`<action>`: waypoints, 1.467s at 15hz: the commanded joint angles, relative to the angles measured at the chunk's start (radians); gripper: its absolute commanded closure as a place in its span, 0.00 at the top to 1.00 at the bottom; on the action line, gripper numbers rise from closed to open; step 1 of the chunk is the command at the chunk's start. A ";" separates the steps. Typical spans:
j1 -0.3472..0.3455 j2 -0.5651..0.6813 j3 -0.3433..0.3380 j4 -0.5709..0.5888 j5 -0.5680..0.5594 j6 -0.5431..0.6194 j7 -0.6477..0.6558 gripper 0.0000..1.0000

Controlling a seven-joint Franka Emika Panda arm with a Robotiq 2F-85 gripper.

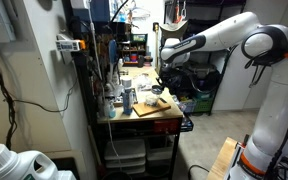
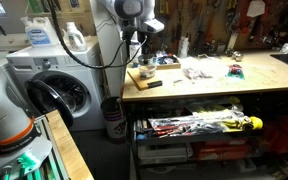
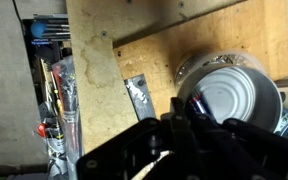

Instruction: Take a metal object out of the plastic bowl and place it into the metal bowl then put the metal bowl into the plastic bowl

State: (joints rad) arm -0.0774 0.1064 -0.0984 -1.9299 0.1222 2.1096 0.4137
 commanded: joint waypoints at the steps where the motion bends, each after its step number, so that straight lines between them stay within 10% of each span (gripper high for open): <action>1: 0.008 0.055 0.012 0.025 0.025 0.059 -0.035 0.01; 7: 0.019 0.123 0.026 0.059 0.017 0.084 -0.068 0.04; 19: 0.027 0.041 0.024 0.051 0.010 0.086 -0.059 1.00; 22: 0.029 -0.049 0.026 0.021 0.001 -0.002 -0.047 1.00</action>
State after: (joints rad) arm -0.0526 0.1612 -0.0700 -1.8477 0.1285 2.1784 0.3602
